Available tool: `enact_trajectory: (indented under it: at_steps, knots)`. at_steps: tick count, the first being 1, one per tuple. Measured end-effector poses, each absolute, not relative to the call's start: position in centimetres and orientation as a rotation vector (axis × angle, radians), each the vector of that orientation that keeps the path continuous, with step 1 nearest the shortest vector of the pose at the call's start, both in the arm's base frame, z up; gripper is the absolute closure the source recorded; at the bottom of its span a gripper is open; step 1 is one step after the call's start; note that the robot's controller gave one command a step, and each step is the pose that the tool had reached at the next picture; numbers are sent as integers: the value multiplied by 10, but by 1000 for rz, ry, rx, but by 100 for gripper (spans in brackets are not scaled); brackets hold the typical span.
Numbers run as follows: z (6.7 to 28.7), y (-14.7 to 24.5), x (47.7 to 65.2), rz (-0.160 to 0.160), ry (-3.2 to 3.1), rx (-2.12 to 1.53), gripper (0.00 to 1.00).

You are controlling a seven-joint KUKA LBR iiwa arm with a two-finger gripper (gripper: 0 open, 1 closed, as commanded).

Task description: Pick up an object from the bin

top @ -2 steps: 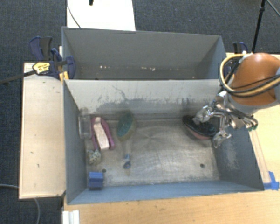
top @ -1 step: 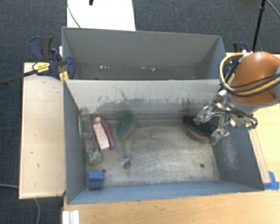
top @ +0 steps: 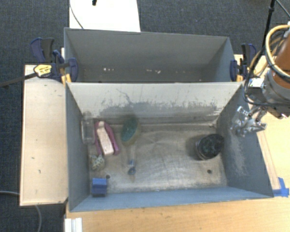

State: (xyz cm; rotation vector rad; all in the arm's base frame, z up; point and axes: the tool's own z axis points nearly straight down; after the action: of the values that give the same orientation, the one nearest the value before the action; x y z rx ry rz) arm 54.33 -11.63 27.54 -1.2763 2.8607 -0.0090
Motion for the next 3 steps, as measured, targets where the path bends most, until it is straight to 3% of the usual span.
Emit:
enact_trajectory:
  at_steps: [1,2,3]
  knots:
    - [272,-116,542,0,2870,-1271,0]
    - [163,-120,559,4,3023,-859,0]
    - [70,-118,561,-2,2939,-1095,0]
